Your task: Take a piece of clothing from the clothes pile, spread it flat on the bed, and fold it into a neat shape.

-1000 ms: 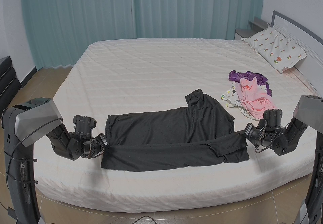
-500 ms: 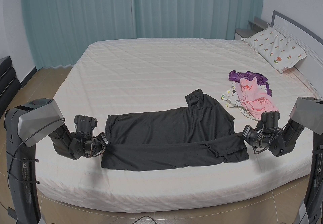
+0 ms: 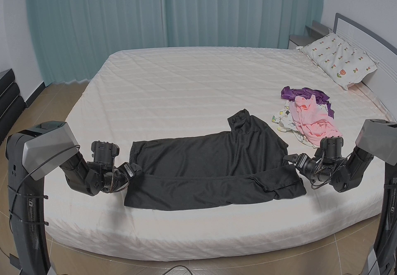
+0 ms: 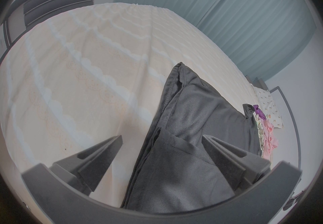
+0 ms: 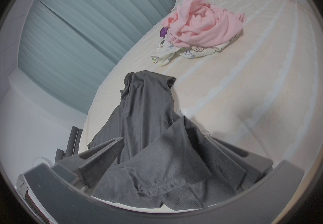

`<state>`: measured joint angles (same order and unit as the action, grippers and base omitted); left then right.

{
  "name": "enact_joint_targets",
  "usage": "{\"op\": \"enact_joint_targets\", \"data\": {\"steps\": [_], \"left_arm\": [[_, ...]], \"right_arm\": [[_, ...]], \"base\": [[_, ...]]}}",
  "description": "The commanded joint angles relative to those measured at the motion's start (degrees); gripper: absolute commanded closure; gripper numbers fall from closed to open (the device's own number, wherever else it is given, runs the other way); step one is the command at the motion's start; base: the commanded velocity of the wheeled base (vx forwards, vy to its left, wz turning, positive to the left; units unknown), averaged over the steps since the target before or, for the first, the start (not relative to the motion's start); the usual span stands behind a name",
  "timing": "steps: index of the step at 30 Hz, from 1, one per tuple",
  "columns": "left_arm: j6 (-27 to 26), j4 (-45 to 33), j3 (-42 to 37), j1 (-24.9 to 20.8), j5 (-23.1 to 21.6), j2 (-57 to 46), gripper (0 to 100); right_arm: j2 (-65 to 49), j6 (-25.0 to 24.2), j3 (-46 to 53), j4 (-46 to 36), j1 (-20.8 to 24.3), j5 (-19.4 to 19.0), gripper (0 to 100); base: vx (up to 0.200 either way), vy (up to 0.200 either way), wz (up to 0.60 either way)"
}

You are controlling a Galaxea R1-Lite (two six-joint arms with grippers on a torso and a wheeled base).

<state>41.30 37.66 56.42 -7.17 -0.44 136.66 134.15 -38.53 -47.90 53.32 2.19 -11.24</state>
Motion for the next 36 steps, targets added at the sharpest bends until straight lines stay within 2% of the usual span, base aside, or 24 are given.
{"op": "enact_joint_targets", "data": {"steps": [1, 4, 9, 10, 13, 23, 36], "left_arm": [[0.4, 0.0, -1.6, 1.1, 0.0, -2.1, 0], [0.4, 0.3, -4.2, 1.9, -0.3, -4.4, 0], [0.4, 6.4, -7.7, 1.8, 0.1, -4.5, 0], [0.4, 8.7, -9.0, 1.8, 0.1, -4.5, 0], [0.4, 10.2, -9.9, 2.0, -0.4, -4.3, 0], [0.4, 10.0, -9.8, 1.9, -0.4, -4.1, 0], [0.5, 9.9, -9.4, 2.2, -0.4, -4.1, 0]], "right_arm": [[-4.1, -0.1, 0.5, -0.8, -2.0, 0.0, 0], [-6.3, -0.2, 3.2, -0.5, -2.0, 0.0, 0], [-6.1, -2.1, 7.1, 0.3, -1.3, -0.1, 0], [-6.3, -5.9, 7.6, 0.7, -1.3, -0.1, 0], [-7.2, -10.9, 7.8, 2.0, -1.7, 0.0, 0], [-8.4, -11.3, 8.2, 2.0, -2.5, -1.1, 0], [-8.5, -11.2, 8.9, 2.1, -2.2, -1.1, 0]], "base": [[0.000, 0.000, 0.00], [0.000, 0.000, 0.00], [0.000, 0.000, 0.00], [0.000, 0.000, 0.00], [0.133, 0.000, 0.00], [0.200, 0.000, 0.00], [0.000, -0.015, 0.00]]}}
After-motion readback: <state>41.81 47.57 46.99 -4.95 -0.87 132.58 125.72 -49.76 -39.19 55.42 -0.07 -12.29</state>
